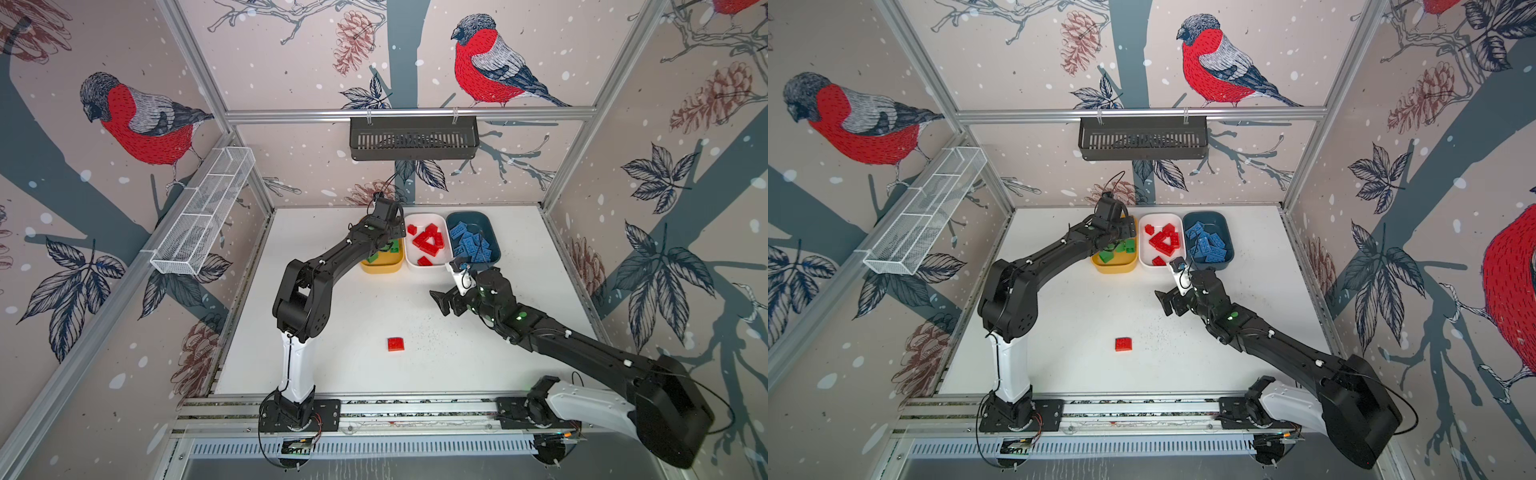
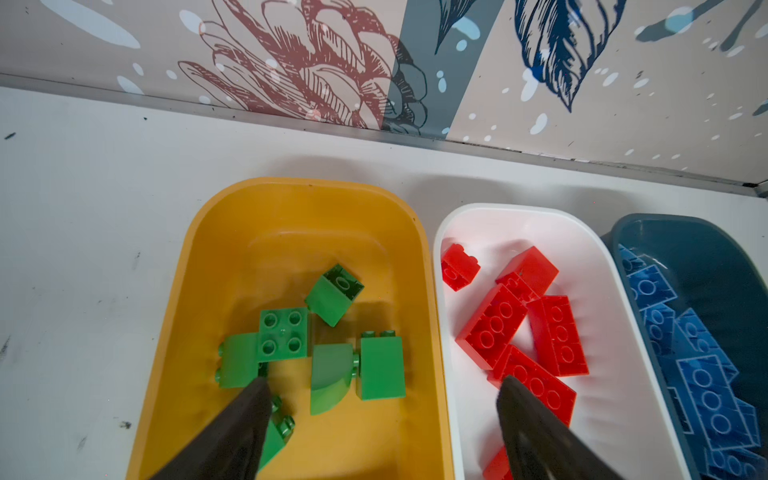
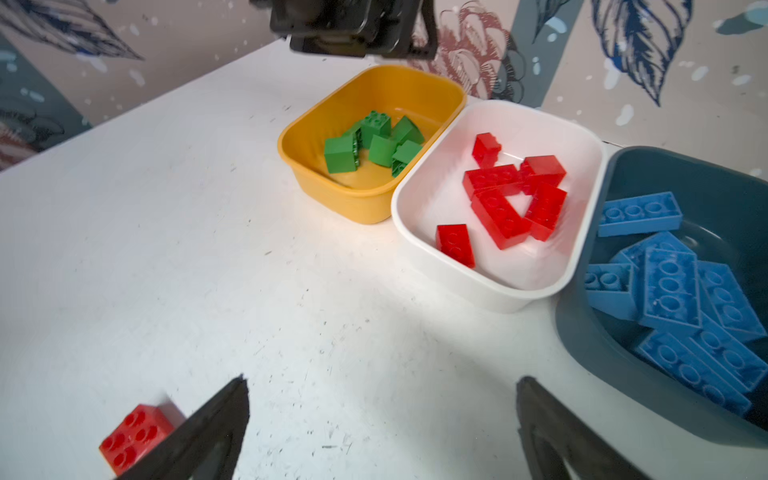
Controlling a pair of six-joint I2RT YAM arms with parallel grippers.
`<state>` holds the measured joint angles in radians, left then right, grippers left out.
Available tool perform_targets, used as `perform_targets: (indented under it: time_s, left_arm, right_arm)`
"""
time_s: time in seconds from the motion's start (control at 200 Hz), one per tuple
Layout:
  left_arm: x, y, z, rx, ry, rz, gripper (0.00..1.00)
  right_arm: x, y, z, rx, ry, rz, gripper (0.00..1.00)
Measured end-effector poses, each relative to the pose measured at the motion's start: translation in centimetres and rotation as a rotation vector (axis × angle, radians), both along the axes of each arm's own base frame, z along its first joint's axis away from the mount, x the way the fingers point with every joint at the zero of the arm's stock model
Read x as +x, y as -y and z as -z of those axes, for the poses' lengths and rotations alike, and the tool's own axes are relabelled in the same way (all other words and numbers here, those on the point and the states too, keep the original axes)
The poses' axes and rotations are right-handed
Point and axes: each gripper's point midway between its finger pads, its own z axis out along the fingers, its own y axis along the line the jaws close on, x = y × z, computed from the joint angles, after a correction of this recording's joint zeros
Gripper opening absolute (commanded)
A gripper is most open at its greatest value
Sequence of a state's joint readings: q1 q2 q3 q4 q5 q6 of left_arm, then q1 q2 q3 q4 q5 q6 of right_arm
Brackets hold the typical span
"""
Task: Sort the legos into containers by color
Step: 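Close the right gripper on the last red brick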
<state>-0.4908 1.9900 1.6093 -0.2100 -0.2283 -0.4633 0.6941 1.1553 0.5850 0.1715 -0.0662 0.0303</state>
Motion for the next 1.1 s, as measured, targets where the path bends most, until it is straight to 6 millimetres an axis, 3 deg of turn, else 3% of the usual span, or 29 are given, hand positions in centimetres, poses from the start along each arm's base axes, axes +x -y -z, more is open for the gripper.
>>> perform_targets:
  time_s: [0.14, 0.365, 0.635, 0.775, 0.92, 1.101]
  left_arm:
    - [-1.5, -1.3, -1.5, -0.022, 0.026, -0.006, 0.97]
    - [-4.0, -5.4, -2.9, -0.075, 0.066, -0.073, 0.97]
    - [-6.8, -10.2, -2.8, -0.100, 0.075, -0.184, 0.97]
    - [-7.8, -12.6, -2.5, -0.119, 0.072, -0.257, 0.97]
    - [-8.6, -14.0, -2.6, -0.143, 0.076, -0.298, 0.97]
    - [-8.8, -14.9, -2.7, -0.148, 0.081, -0.321, 0.97]
  right_arm:
    - [-2.6, -2.8, 2.0, -0.076, -0.007, -0.185, 0.99]
    - [-7.0, -6.3, 5.5, -0.221, 0.002, -0.456, 0.99]
    - [-10.2, -9.5, 9.3, -0.362, -0.005, -0.688, 0.92]
    - [-10.9, -11.3, 10.7, -0.408, -0.016, -0.773, 0.87]
    - [-11.5, -12.4, 12.4, -0.458, -0.035, -0.834, 0.77]
    - [-11.4, -13.3, 13.8, -0.484, -0.078, -0.857, 0.54]
